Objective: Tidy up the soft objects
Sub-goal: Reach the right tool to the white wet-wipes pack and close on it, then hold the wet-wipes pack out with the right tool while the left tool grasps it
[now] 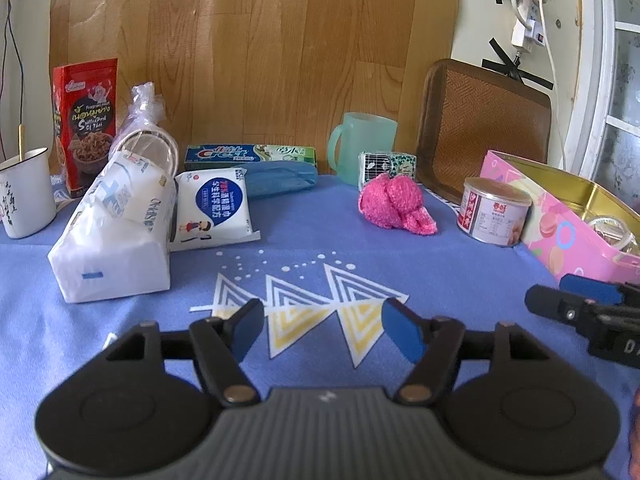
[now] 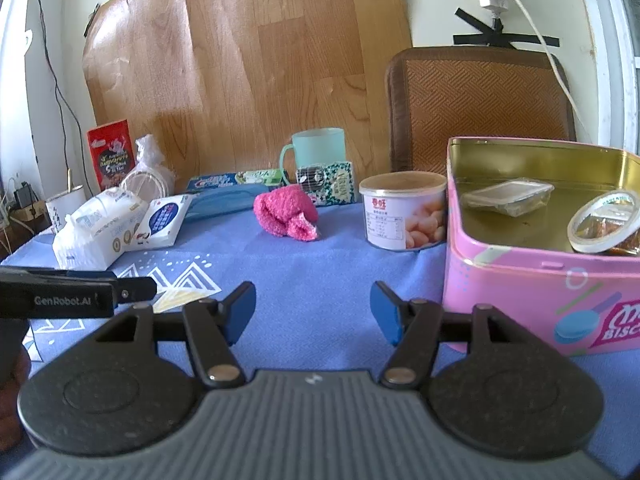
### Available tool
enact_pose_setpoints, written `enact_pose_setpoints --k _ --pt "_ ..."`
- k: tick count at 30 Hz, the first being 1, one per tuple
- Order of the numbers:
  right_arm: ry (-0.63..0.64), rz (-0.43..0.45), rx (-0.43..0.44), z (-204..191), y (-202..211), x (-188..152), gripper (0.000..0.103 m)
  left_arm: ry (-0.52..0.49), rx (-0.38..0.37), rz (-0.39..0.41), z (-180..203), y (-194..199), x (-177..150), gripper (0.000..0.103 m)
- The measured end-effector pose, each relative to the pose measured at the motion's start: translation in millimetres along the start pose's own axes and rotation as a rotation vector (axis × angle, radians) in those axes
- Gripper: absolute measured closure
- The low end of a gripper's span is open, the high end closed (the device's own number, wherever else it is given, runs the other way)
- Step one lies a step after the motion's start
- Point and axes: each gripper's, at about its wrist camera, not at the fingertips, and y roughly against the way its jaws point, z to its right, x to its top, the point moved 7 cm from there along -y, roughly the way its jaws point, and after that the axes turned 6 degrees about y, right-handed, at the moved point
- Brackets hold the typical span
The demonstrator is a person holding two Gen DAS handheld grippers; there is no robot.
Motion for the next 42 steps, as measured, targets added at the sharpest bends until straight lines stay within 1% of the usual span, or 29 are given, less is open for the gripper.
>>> enact_pose_setpoints --k 1,3,5,6,7,9,10,12,13,16,19,20,21,22,23,24,26,29,31,34,36,38,40,41,42 --pt "0.013 -0.011 0.009 -3 -2 0 0.037 0.010 -0.003 -0.004 -4 2 1 0.035" --pt "0.036 -0.036 0.059 -11 -8 2 0.037 0.012 0.011 0.005 -17 8 3 0.035" --pt "0.029 -0.059 0.117 -19 -19 9 0.037 0.002 0.046 0.043 -33 17 5 0.033" --pt "0.022 -0.066 0.148 -24 -26 14 0.038 0.011 0.065 0.063 -43 22 6 0.032" --pt "0.013 -0.072 0.186 -31 -36 23 0.038 0.037 0.063 0.070 -52 24 6 0.032" --pt "-0.006 -0.084 0.248 -45 -59 39 0.038 0.131 0.003 0.076 -66 27 8 0.032" --pt "-0.025 -0.098 0.284 -54 -75 48 0.038 0.159 -0.015 0.102 -70 30 10 0.032" --pt "-0.062 -0.135 0.356 -72 -109 61 0.038 0.177 -0.034 0.160 -71 36 13 0.032" --pt "-0.073 -0.156 0.388 -83 -126 66 0.038 0.171 -0.040 0.174 -70 38 13 0.032" --pt "-0.123 -0.229 0.429 -106 -173 70 0.038 0.169 -0.050 0.208 -70 42 15 0.032" --pt "-0.179 -0.307 0.434 -122 -214 65 0.037 0.221 -0.064 0.214 -78 43 16 0.032" --pt "-0.195 -0.293 0.444 -124 -219 66 0.040 0.238 -0.067 0.216 -82 43 16 0.032" --pt "-0.209 -0.306 0.469 -126 -221 67 0.065 0.250 -0.068 0.217 -84 42 16 0.032" --pt "-0.237 -0.331 0.497 -127 -221 66 0.072 0.254 -0.068 0.219 -84 42 17 0.032" --pt "-0.260 -0.328 0.499 -125 -217 66 0.075 0.251 -0.066 0.223 -84 42 17 0.032" --pt "-0.254 -0.317 0.498 -123 -211 67 0.079 0.243 -0.064 0.228 -83 42 17 0.032" --pt "-0.233 -0.301 0.490 -114 -197 68 0.081 0.229 -0.061 0.235 -81 43 17 0.032" --pt "-0.245 -0.297 0.477 -91 -168 63 0.082 0.223 -0.058 0.241 -80 45 16 0.029" --pt "-0.261 -0.310 0.482 -73 -145 55 0.083 0.221 -0.059 0.236 -80 45 16 0.029" --pt "-0.267 -0.311 0.491 -47 -100 41 0.083 0.202 -0.064 0.217 -76 44 14 0.029" --pt "-0.245 -0.295 0.468 -28 -69 32 0.082 0.176 -0.084 0.182 -70 40 13 0.029" --pt "-0.187 -0.259 0.384 -10 -39 24 0.076 0.138 -0.119 0.124 -61 34 11 0.029" --pt "-0.097 -0.207 0.275 0 -11 17 0.052 0.099 -0.143 0.063 -49 27 9 0.029" --pt "-0.059 -0.178 0.249 3 3 12 0.033 0.090 -0.160 0.038 -41 25 8 0.029" --pt "-0.024 -0.154 0.243 2 16 7 0.029 0.102 -0.201 0.012 -32 24 7 0.029"
